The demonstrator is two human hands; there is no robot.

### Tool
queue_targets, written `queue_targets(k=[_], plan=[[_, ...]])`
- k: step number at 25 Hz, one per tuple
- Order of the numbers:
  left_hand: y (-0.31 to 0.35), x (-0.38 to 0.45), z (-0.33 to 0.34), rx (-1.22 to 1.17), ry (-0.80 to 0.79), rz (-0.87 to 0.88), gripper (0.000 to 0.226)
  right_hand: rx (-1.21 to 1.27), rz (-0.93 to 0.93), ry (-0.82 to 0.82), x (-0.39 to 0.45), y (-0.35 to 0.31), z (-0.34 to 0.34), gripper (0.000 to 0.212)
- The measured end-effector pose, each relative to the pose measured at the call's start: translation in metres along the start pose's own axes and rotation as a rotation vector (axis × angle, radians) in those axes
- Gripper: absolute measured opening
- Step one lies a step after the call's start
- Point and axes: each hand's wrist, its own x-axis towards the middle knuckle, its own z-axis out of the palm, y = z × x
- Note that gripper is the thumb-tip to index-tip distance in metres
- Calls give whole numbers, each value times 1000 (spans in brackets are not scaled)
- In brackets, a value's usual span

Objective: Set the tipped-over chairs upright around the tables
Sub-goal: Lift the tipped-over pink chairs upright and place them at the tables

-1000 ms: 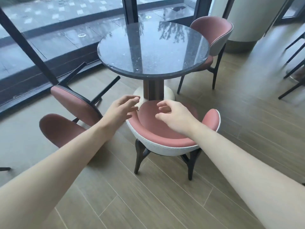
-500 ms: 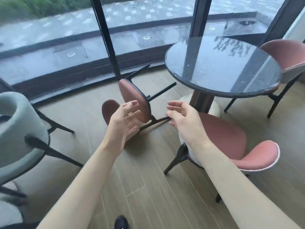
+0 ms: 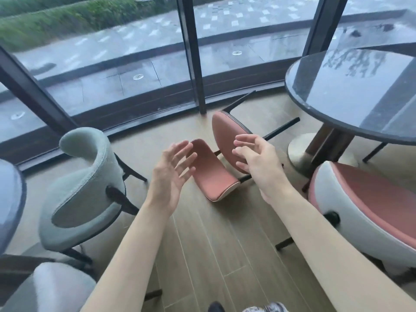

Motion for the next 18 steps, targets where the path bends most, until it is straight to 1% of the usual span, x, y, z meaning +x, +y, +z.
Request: queue_targets(k=[5,9,13,18], plan=[[25,53,-55,-45,-23,-31,41,16,28,69,35,9,59,21],[31,112,-76,-23,-38,-58,40,32,55,127,89,20,77,21],[46,192,-73,13,-94,-87,40,85,87,205,162,30,96,19],[81,319,-45,69,-178,-141,39,161,115,287,278,16,125,18]])
